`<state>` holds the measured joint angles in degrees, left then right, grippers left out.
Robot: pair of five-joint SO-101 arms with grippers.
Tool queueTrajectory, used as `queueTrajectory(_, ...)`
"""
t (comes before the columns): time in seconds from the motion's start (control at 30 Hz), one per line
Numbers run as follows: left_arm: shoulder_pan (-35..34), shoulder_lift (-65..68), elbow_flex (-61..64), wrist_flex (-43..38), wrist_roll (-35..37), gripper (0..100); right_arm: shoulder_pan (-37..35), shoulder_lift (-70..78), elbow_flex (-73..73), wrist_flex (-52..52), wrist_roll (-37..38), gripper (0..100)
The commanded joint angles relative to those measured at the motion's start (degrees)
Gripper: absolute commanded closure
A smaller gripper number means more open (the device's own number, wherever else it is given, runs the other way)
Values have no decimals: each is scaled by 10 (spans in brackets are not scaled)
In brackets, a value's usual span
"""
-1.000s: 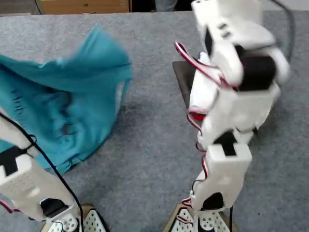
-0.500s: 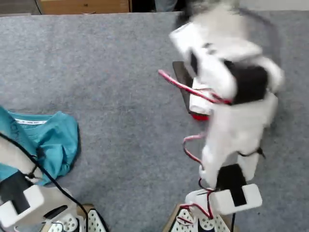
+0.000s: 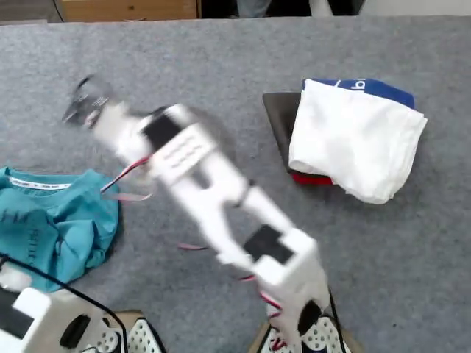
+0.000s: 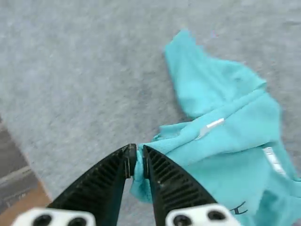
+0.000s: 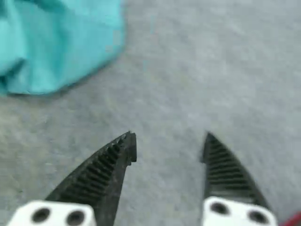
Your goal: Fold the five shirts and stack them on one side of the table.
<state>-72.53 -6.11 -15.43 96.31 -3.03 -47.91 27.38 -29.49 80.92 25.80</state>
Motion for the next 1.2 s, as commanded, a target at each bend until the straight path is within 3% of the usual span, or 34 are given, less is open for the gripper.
queueTrajectory(0.0, -57, -21, 22, 3, -33, 971, -63, 94, -123, -9, -16, 677)
queueTrajectory(0.3, -90, -20, 91, -33, -56, 971, -92, 349, -402, -4, -38, 704)
queueTrajectory(0.5, -73, -19, 92, -33, -54, 971, -62, 449, -531, 46, -38, 994)
queueTrajectory(0.73, 10, -19, 92, -33, -51, 971, 5, 465, -662, 182, -18, 986)
queueTrajectory(0.97, 156, -15, 86, -39, -8, 971, 156, 379, -604, 205, -10, 986)
queueTrajectory(1.17, 317, -19, 86, -91, 67, 971, 276, 183, -325, 205, 10, 986)
